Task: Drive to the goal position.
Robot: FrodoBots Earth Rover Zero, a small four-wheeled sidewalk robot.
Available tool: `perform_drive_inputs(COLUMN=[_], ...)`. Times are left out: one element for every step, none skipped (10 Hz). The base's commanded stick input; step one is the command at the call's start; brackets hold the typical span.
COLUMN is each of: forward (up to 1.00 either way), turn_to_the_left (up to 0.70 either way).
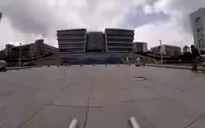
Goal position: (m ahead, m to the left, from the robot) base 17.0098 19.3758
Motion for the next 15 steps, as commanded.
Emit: perform_drive_inputs(forward=[1.00,1.00,1.00,1.00,1.00,1.00,1.00,1.00,1.00,1.00,1.00,1.00,1.00,1.00,1.00], turn_to_the_left=[0.00,0.00,0.00,0.00,0.00,0.00,0.00,0.00,0.00,0.00,0.00,0.00,0.00,0.00,0.00])
